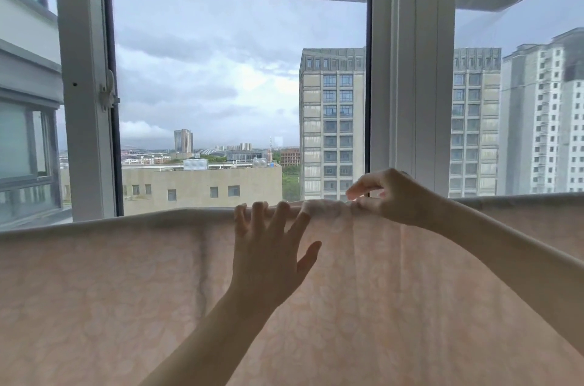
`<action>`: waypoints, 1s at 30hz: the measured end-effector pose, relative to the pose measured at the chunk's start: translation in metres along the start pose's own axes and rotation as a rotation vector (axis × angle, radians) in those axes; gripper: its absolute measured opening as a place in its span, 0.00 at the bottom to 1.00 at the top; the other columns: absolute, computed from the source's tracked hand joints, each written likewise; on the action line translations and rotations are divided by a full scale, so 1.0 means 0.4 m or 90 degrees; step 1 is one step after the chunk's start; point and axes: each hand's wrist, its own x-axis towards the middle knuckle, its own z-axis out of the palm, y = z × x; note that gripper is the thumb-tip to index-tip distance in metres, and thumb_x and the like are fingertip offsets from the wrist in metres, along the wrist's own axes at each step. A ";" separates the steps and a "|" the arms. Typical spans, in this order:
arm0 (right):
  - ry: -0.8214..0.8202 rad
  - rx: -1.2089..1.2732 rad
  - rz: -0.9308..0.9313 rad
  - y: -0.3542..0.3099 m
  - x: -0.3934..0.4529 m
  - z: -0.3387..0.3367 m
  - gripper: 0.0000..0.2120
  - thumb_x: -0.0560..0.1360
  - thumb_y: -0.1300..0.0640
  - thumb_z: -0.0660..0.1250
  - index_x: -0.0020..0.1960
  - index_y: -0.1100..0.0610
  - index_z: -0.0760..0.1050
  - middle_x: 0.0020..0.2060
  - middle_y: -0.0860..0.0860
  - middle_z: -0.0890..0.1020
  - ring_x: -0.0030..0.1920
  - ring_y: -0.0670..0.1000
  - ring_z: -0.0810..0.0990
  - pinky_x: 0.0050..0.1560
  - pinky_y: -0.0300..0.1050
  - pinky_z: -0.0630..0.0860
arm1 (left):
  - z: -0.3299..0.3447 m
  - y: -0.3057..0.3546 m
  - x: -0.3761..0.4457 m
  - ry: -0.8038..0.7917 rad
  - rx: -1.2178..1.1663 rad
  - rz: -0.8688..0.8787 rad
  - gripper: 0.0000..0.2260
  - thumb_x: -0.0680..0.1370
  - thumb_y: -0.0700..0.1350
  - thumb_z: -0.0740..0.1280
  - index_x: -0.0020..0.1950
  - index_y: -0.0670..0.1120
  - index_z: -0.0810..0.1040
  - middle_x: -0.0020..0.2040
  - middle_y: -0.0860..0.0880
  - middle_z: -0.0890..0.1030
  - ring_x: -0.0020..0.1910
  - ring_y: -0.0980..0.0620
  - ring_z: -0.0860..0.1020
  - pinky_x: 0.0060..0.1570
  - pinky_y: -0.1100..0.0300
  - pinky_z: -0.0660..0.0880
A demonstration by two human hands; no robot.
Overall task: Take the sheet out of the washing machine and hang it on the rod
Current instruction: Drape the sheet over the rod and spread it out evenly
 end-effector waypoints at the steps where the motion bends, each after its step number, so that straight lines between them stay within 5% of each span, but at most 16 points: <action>1: -0.026 0.005 0.009 0.009 -0.006 -0.013 0.09 0.75 0.57 0.70 0.55 0.54 0.81 0.49 0.43 0.83 0.50 0.41 0.80 0.54 0.33 0.74 | 0.001 0.000 0.000 -0.002 0.004 0.000 0.23 0.75 0.63 0.62 0.64 0.51 0.75 0.55 0.45 0.76 0.51 0.39 0.71 0.55 0.36 0.70; 5: -0.001 0.057 0.004 0.022 -0.014 -0.011 0.05 0.74 0.57 0.71 0.48 0.55 0.85 0.41 0.45 0.85 0.43 0.42 0.83 0.50 0.36 0.78 | 0.007 0.004 0.004 0.003 0.019 0.003 0.24 0.76 0.63 0.60 0.67 0.53 0.73 0.54 0.44 0.75 0.51 0.39 0.70 0.55 0.36 0.69; 10: 0.158 0.038 0.060 0.072 -0.023 -0.023 0.06 0.75 0.60 0.69 0.50 0.59 0.83 0.41 0.48 0.84 0.44 0.43 0.81 0.43 0.22 0.71 | 0.015 -0.005 -0.006 0.020 0.027 0.014 0.25 0.77 0.62 0.58 0.71 0.53 0.70 0.56 0.44 0.75 0.52 0.38 0.72 0.56 0.35 0.70; 30: 0.145 -0.024 -0.003 0.100 -0.034 -0.018 0.05 0.74 0.59 0.71 0.49 0.57 0.84 0.38 0.44 0.82 0.41 0.40 0.80 0.46 0.27 0.74 | 0.031 0.206 0.062 -0.004 -0.051 0.013 0.24 0.78 0.57 0.57 0.69 0.44 0.72 0.63 0.43 0.76 0.60 0.38 0.75 0.64 0.34 0.65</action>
